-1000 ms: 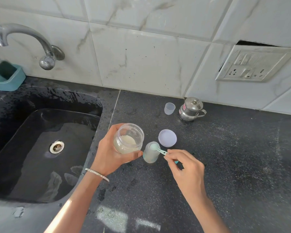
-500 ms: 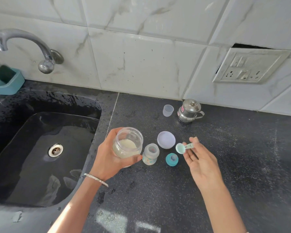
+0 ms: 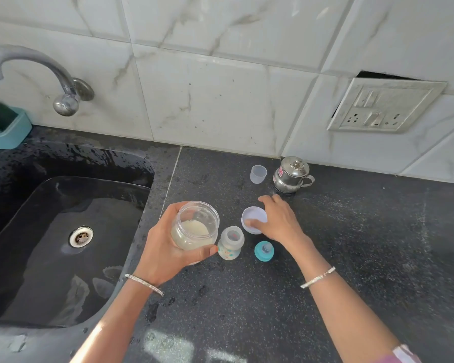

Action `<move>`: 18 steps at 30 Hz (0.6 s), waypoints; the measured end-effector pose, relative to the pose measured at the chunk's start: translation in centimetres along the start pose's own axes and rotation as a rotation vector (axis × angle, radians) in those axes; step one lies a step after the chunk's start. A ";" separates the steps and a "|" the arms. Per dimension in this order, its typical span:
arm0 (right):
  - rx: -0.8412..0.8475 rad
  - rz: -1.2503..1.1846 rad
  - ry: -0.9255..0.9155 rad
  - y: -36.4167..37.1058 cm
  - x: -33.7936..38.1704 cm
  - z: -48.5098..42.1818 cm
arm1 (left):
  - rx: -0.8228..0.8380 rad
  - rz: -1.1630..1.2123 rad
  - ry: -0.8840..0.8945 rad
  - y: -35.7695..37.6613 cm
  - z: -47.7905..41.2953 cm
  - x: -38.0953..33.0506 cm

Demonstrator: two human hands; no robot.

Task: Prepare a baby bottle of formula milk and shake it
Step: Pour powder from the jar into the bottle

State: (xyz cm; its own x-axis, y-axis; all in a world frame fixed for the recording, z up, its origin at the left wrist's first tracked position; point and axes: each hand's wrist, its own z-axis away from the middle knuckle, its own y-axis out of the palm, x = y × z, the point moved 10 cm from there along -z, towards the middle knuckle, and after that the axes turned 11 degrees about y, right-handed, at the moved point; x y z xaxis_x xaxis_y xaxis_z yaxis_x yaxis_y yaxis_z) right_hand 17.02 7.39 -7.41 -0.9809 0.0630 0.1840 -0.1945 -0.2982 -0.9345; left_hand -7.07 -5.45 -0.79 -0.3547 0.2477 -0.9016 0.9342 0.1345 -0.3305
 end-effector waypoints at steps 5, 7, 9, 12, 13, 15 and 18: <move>0.093 0.214 -0.020 2.4 0.6 -1.7 | 0.000 -0.019 0.004 -0.3 -0.3 0.1; 0.102 0.237 -0.016 2.6 0.7 -2.0 | 0.004 -0.023 0.005 -0.3 -0.5 0.2; 0.089 0.220 -0.017 2.1 0.7 -1.8 | 0.005 -0.016 0.006 -0.3 -0.6 0.3; 0.017 0.043 -0.018 -0.4 1.0 -0.9 | 0.000 -0.006 0.006 -0.3 -0.8 0.3; -0.027 -0.089 -0.025 -1.9 1.3 -0.3 | -0.001 -0.003 0.008 -0.3 -0.8 0.2; -0.097 -0.430 -0.072 -5.1 2.0 1.5 | 0.000 0.008 0.012 -0.2 -1.0 0.0; -0.077 -0.941 -0.157 -8.9 3.2 5.1 | -0.003 0.009 0.022 0.0 -1.3 -0.5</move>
State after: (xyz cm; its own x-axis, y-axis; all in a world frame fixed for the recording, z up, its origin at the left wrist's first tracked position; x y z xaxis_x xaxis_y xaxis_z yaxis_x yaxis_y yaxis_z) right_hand 15.59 5.37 3.04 -0.4129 0.1145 0.9036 -0.9082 -0.1270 -0.3989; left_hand -6.90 -4.35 -0.01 -0.3475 0.2699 -0.8980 0.9370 0.1354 -0.3219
